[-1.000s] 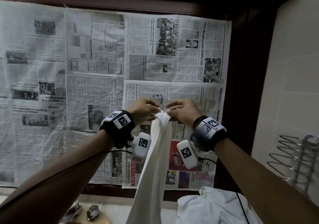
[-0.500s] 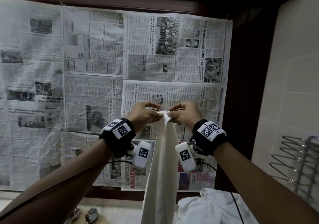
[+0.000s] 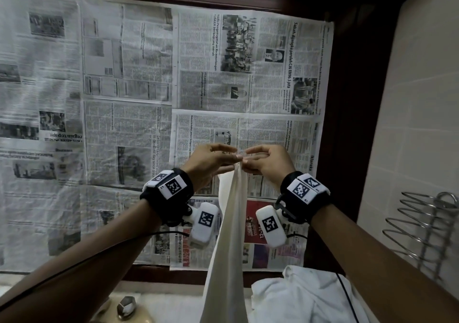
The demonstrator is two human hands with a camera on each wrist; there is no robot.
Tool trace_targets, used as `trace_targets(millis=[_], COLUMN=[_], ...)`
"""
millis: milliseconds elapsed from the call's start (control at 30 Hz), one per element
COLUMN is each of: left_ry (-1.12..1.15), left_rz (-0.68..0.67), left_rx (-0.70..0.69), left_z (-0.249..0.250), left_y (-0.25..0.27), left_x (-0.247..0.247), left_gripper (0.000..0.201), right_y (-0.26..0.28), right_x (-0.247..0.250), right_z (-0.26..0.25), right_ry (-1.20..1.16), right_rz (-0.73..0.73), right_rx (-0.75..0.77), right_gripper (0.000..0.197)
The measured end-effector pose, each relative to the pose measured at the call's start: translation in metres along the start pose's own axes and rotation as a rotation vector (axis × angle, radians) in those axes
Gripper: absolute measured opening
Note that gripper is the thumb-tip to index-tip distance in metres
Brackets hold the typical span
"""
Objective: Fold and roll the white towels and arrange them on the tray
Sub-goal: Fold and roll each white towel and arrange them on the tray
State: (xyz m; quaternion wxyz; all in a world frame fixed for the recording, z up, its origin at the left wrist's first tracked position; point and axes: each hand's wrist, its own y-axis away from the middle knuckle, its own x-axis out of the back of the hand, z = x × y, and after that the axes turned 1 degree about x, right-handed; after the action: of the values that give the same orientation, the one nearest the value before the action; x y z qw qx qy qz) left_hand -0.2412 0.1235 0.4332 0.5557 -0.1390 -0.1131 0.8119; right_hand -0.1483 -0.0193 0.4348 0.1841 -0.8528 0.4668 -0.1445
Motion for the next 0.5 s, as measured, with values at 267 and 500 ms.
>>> trace_targets(millis=[267, 500], left_ry=[-0.054, -0.145], left_rz=[-0.03, -0.017], left_rx=[-0.021, -0.04], left_z=[-0.002, 0.0], left_y=[0.003, 0.011], left_x=[0.004, 0.009], left_gripper=[0.039, 0.025], right_y=[0.009, 0.012], right_x=[0.008, 0.016], right_z=[0.003, 0.004], right_ry=[-0.046, 0.081], right_rz=[-0.07, -0.155], right_rx=[-0.012, 0.048], right_gripper=[0.031, 0.037])
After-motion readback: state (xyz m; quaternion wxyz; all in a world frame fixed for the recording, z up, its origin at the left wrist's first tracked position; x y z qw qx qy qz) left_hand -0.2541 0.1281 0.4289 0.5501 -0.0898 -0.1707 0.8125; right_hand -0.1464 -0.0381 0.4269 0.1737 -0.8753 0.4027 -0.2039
